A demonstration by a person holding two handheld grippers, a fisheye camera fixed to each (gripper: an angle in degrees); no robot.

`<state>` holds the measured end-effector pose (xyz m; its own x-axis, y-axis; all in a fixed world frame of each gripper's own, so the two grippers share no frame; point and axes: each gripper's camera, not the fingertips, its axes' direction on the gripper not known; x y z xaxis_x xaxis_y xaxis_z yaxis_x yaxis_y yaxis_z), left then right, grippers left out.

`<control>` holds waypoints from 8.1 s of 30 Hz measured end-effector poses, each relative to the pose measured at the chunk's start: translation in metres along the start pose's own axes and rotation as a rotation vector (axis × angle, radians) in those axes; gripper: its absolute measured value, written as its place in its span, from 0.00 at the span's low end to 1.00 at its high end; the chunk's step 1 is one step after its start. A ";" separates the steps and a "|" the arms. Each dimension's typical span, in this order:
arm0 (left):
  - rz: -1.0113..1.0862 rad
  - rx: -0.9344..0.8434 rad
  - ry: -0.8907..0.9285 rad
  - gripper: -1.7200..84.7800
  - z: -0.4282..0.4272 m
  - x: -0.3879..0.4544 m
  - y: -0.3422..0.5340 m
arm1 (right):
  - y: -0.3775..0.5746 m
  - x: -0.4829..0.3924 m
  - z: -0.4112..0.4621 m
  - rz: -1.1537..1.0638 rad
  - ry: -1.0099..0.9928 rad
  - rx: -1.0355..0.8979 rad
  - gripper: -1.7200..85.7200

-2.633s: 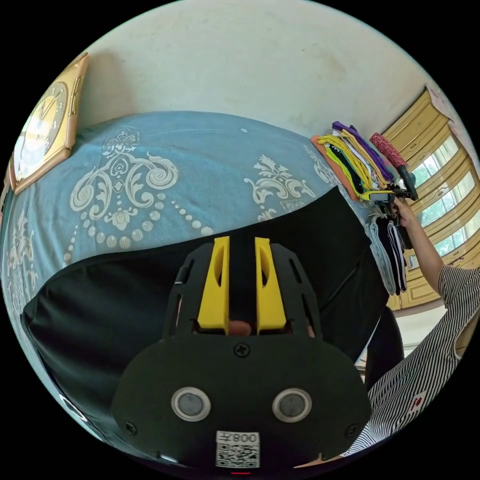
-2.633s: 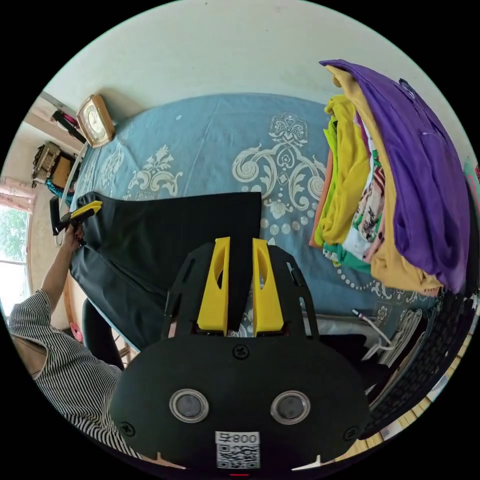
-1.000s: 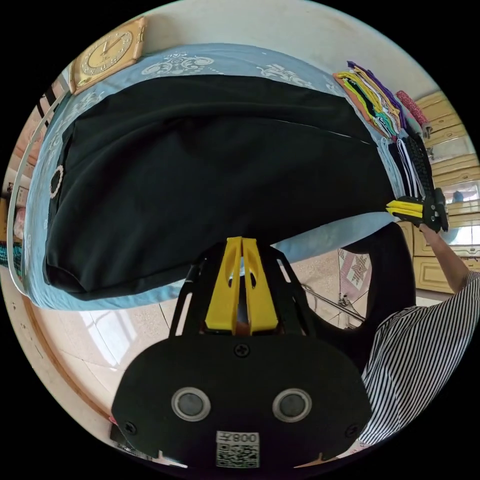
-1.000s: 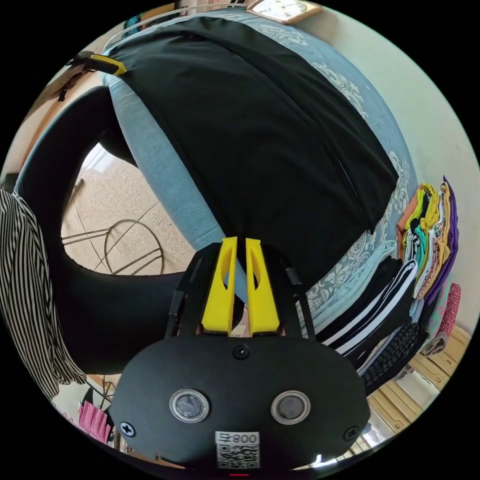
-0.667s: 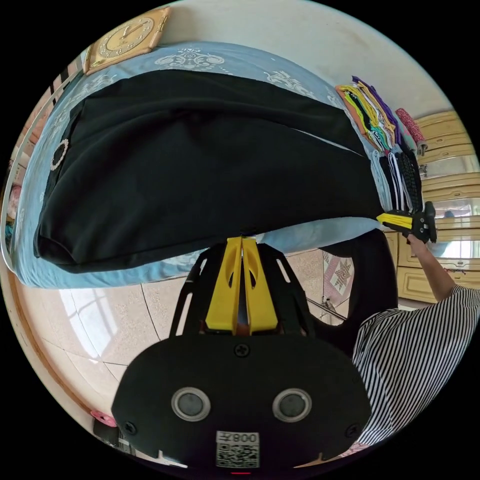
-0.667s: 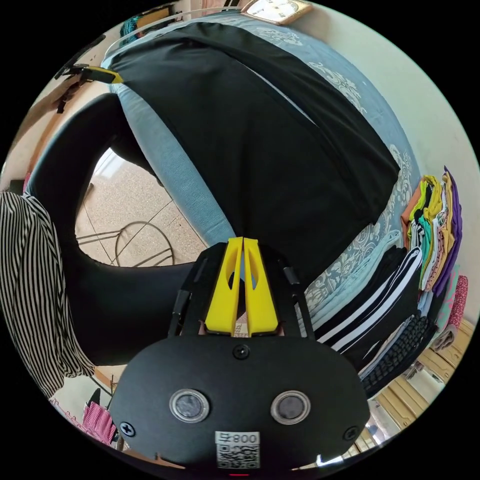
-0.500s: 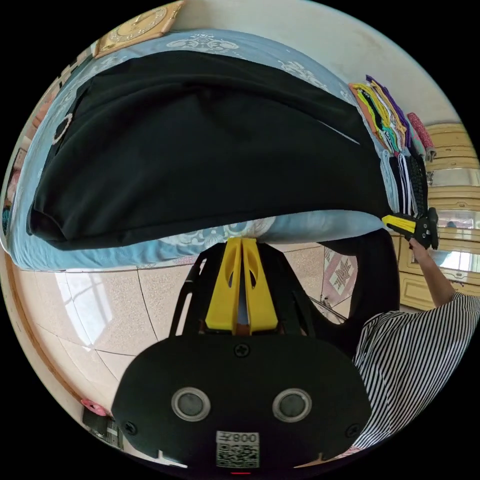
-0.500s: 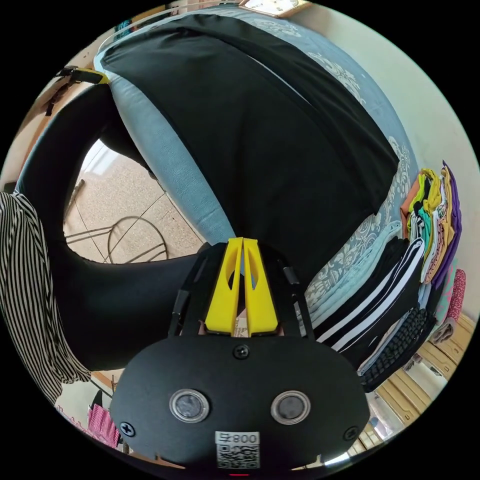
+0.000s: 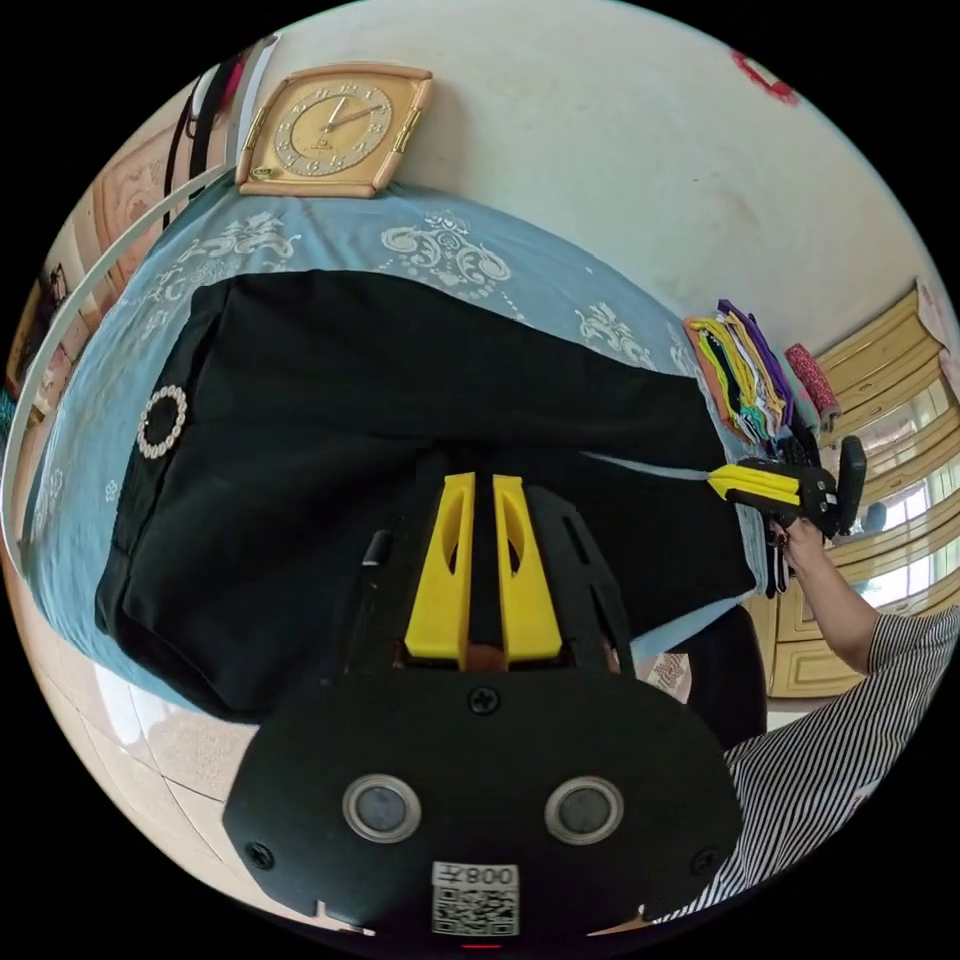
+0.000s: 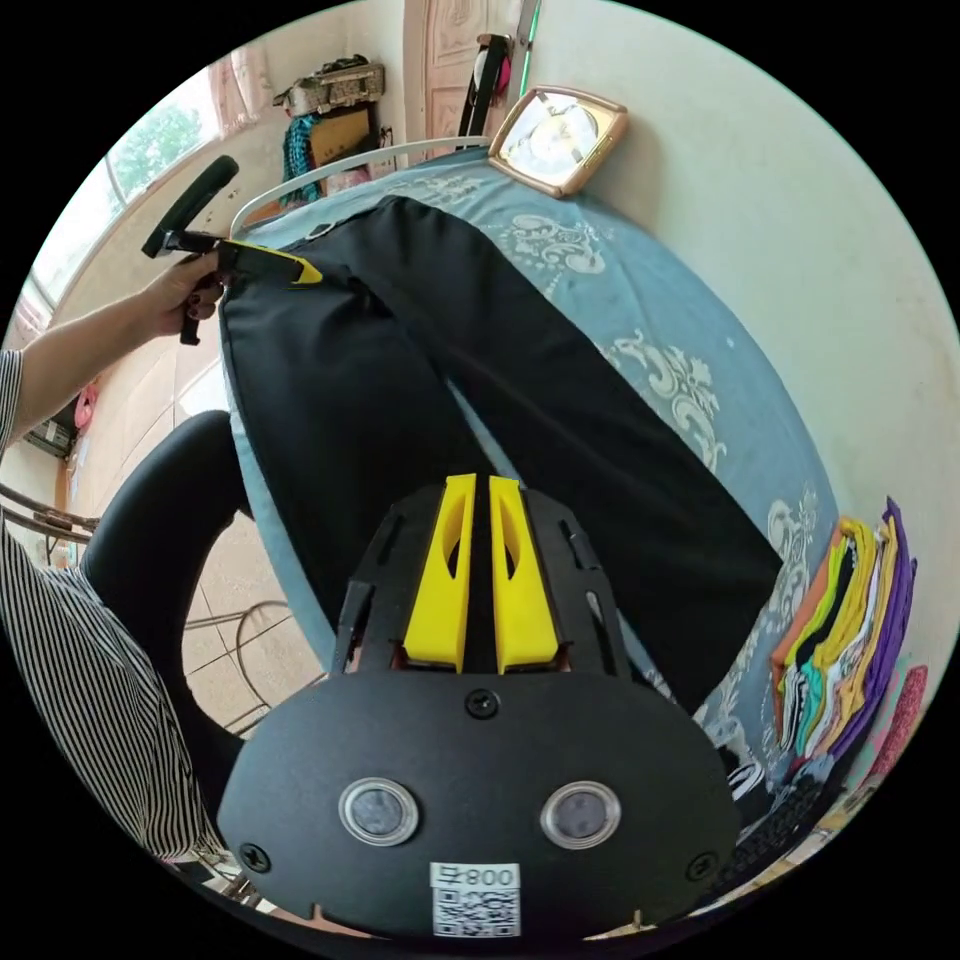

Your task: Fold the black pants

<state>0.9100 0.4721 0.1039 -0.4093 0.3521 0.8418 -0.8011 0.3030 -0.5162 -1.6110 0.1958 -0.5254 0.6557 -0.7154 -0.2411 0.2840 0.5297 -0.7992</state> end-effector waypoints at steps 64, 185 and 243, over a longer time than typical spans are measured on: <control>-0.077 0.082 -0.524 0.02 0.130 -0.031 -0.197 | -0.137 0.160 0.186 0.239 -0.007 -0.054 0.02; -0.011 0.109 -0.169 0.08 0.135 -0.312 0.060 | -0.319 0.073 0.121 0.026 -0.288 0.136 0.04; 0.299 -0.142 -0.395 0.03 -0.050 -0.286 -0.003 | -0.337 -0.031 -0.186 -0.213 -0.175 0.082 0.02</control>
<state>1.0512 0.4147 -0.1434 -0.7672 0.0887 0.6352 -0.5677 0.3670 -0.7369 -1.8570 -0.0451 -0.3508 0.6839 -0.7289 0.0315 0.4793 0.4164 -0.7726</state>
